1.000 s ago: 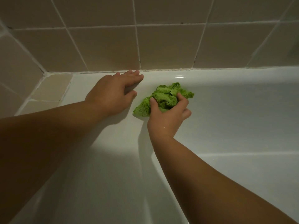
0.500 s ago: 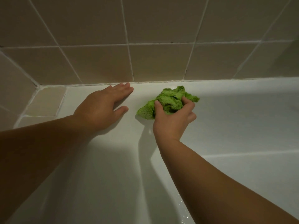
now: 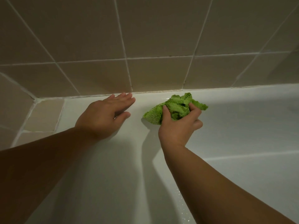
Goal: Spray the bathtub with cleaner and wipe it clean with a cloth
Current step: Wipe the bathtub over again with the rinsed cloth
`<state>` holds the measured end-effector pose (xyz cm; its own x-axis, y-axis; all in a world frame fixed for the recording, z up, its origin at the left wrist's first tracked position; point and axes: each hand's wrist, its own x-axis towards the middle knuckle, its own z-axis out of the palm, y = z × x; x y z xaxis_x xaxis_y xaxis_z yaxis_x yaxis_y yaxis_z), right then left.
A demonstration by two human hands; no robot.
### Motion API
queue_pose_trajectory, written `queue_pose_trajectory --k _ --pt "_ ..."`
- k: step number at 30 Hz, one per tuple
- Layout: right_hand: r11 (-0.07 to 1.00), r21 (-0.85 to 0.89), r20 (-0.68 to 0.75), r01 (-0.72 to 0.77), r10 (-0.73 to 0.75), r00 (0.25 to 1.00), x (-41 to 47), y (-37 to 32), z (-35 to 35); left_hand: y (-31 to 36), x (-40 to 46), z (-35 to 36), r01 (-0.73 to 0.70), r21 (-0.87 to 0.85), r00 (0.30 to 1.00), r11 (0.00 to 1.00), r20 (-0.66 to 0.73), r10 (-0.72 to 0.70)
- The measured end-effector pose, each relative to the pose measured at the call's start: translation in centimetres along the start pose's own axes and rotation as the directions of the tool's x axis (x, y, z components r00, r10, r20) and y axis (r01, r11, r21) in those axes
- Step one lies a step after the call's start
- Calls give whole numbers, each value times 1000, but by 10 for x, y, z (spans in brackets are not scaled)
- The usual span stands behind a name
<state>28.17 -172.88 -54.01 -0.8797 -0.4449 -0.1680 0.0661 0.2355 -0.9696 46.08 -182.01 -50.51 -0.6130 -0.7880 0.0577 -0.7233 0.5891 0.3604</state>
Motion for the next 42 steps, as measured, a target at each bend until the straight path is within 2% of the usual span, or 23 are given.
queue_pose_trajectory --k 5,9,14,18,21,23,28,29,31,33,37,39,42 --pt "1000 5 10 3 -3 1000 0 2 -1 -2 4 2 -51 -5 998 999 -45 51" --pt "1000 -11 42 -16 16 999 -1 -3 -6 -4 2 3 -10 -65 999 998 -50 7" --pt "997 -62 89 -36 42 995 -4 -16 -20 5 -26 -6 192 -129 974 973 -96 -205" --pt "987 -101 234 126 -100 967 -22 -28 -28 2 -67 -11 315 -183 928 931 -146 -343" --pt "952 -124 408 279 -208 889 -41 -40 -18 6 -96 -12 419 -268 851 868 -217 -478" --pt "915 -129 532 381 -260 806 -52 -49 -2 9 -109 -12 472 -302 798 828 -253 -547" --pt "798 -157 727 581 -306 615 -80 -61 47 18 -134 -10 545 -355 697 760 -312 -646" --pt "751 -159 768 640 -313 559 -84 -61 55 18 -137 -10 562 -366 682 741 -301 -666" --pt "588 -160 851 793 -324 412 -92 -61 69 19 -142 -11 593 -386 654 707 -281 -702" --pt "432 -148 899 890 -316 303 -96 -62 81 20 -145 -9 587 -368 659 721 -300 -690" --pt "276 -112 947 955 -262 187 -90 -66 93 16 -144 -2 540 -266 715 799 -355 -602" --pt "246 -108 953 963 -251 171 -83 -68 89 12 -143 1 511 -217 750 832 -359 -555" --pt "239 -142 941 960 -268 206 -65 -67 71 8 -141 3 470 -136 803 872 -343 -486"
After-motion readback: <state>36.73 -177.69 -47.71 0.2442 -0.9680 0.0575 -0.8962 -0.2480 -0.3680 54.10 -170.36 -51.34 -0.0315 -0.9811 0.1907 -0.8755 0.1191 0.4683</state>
